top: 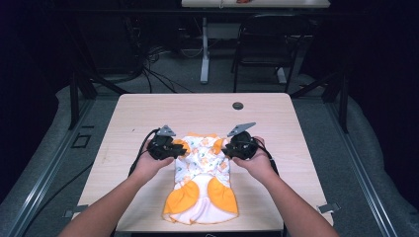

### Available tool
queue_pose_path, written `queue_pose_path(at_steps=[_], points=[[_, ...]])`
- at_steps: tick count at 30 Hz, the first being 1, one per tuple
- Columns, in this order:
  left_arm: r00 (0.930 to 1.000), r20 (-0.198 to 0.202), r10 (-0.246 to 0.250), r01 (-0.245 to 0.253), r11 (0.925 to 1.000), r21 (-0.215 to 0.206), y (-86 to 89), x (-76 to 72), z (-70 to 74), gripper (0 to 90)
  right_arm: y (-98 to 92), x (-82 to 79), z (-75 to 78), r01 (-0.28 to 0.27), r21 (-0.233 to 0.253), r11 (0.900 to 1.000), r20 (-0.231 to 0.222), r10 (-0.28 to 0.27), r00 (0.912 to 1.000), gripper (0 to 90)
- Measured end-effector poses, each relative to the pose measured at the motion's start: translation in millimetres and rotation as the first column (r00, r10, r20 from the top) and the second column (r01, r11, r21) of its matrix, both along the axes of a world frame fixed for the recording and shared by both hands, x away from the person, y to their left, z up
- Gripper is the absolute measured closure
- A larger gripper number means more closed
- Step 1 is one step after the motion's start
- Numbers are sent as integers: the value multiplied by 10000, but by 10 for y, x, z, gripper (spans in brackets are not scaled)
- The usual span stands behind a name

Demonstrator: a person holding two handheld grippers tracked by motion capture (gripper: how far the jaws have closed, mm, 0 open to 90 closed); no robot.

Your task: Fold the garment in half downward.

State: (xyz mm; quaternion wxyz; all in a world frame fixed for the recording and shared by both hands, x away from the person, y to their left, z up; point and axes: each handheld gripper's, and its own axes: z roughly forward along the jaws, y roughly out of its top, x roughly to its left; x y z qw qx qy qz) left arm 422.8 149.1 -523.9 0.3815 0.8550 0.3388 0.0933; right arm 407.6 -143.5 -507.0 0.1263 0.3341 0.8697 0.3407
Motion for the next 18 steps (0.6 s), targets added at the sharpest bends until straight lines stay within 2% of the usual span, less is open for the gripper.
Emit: queue_pose_path(at_steps=[3, 4, 7, 11, 13, 18], points=[[9999, 51, 95, -96, 9998, 159, -35, 99, -14, 725, 34, 111, -19, 43, -120, 9999, 13, -43, 10000, 741], [9999, 49, 99, -100, 9998, 199, -46, 133, -18, 725, 39, 150, -17, 5, -301, 9995, -41, -6, 10000, 745], [9997, 63, 239, -239, 9997, 35, -68, 235, -32, 722, 54, 270, -44, 146, -218, 9997, -158, -150, 9998, 753], [9991, 17, 433, -433, 9990, 93, -92, 350, -55, 721, 77, 397, -79, 376, -70, 9993, -184, -378, 9991, 754], [9988, -86, 489, -489, 9988, -39, -104, 399, -70, 724, 96, 453, -112, 466, -66, 9989, -206, -467, 9987, 753], [9976, -58, 683, -681, 9974, 247, -143, 507, -130, 731, 128, 593, -159, 798, -79, 9968, -118, -799, 9967, 747]])
